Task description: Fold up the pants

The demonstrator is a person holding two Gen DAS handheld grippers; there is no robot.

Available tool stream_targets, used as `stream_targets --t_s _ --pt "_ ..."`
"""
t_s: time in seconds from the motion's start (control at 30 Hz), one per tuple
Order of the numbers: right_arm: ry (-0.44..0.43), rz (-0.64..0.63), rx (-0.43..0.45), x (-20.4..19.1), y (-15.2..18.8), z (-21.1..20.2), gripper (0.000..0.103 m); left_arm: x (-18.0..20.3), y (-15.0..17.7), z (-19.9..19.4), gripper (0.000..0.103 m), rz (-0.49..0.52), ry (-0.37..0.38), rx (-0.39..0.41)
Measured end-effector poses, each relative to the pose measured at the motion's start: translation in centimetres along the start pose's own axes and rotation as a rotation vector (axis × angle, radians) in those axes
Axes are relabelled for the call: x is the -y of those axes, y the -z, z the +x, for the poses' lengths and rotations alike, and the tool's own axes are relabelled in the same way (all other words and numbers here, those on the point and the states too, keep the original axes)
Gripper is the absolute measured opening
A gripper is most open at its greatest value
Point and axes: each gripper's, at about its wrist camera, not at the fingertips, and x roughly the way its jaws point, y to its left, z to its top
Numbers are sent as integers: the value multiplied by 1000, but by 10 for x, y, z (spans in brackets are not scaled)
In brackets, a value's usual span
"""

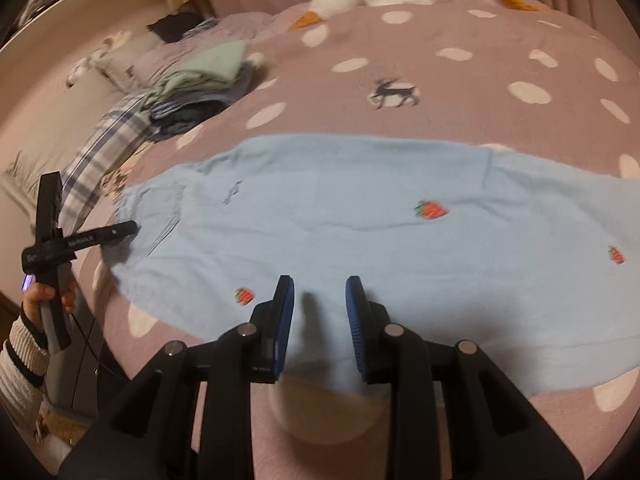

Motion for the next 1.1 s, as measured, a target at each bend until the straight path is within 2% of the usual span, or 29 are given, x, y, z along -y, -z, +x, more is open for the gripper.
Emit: stream_targets --t_s 0.03,0.1,0.13,0.2,0.3,0.37,0.43,0.5,0.57,0.67,0.73,0.8,0.9,1.0,1.1 --pt "3 2 -52 -1 7 13 29 2 6 1 26 28 -16 -2" --pt "31 -33 -12 -8 14 14 31 -3 9 2 27 10 -6 3" --pt "7 -39 -32 -12 14 12 35 -6 9 1 27 -16 6 -3" --pt "-25 -21 -46 -12 13 5 36 -8 5 -2 27 -47 11 -21" --pt "-30 35 22 -3 9 -13 35 5 2 -12 29 -23 -7 -10" --pt "-16 78 70 8 7 -22 36 19 2 -21 42 -1 23 27" --pt "38 121 75 23 8 -19 42 38 3 -21 58 37 60 53" --pt "62 152 32 34 15 -7 40 53 6 -10 59 90 29 38" --pt "20 162 62 39 23 -9 40 61 12 9 59 122 6 -36" --pt "-39 210 61 51 26 -21 38 62 16 10 60 147 -5 -42" --pt "-51 299 93 73 31 -39 38 56 14 6 60 137 17 -61" --pt "-34 405 161 98 38 -60 40 51 12 3 60 122 41 -72" --pt "71 579 301 144 57 -103 46 51 6 1 60 89 65 -83" --pt "144 749 376 183 78 -129 46 66 3 -2 60 59 132 -87" --pt "208 855 422 209 96 -141 47 94 -5 -1 60 87 217 -91"
